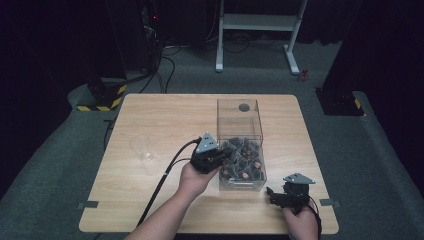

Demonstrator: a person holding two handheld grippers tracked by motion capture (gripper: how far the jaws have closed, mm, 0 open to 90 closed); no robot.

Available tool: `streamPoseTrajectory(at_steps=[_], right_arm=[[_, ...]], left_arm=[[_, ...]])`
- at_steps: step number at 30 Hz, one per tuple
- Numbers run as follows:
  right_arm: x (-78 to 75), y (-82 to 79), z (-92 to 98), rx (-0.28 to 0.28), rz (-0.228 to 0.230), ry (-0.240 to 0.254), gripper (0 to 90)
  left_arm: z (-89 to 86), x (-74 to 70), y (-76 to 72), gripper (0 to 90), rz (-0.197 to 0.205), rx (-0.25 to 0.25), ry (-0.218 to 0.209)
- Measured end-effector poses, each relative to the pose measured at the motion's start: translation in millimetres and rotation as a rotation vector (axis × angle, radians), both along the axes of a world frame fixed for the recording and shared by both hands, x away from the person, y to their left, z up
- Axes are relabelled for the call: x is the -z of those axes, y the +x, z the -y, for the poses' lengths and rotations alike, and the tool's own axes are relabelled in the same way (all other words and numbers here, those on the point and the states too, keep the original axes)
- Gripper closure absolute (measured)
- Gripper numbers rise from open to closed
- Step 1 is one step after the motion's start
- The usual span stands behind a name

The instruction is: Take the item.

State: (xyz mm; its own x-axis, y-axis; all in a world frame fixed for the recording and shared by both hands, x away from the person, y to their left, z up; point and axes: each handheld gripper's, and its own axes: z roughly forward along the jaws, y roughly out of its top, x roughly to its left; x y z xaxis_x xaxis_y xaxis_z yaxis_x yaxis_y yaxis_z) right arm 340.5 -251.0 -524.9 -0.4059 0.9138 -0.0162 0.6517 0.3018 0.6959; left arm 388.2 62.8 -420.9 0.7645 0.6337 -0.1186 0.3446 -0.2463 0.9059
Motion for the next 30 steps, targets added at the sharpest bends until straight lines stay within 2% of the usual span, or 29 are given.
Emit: streamPoseTrajectory(at_steps=[11, 30], right_arm=[[-0.1, 0.0, 0.0, 0.000, -0.001, 0.001, 7.9], [-0.1, -0.1, -0.6, 0.004, -0.003, 0.006, 7.8]], left_arm=[[-11.3, -7.3, -1.8, 90.0, 0.023, -0.010, -0.019], [-39.1, -11.6, -6.6, 90.0, 0.036, -0.043, -0.036]])
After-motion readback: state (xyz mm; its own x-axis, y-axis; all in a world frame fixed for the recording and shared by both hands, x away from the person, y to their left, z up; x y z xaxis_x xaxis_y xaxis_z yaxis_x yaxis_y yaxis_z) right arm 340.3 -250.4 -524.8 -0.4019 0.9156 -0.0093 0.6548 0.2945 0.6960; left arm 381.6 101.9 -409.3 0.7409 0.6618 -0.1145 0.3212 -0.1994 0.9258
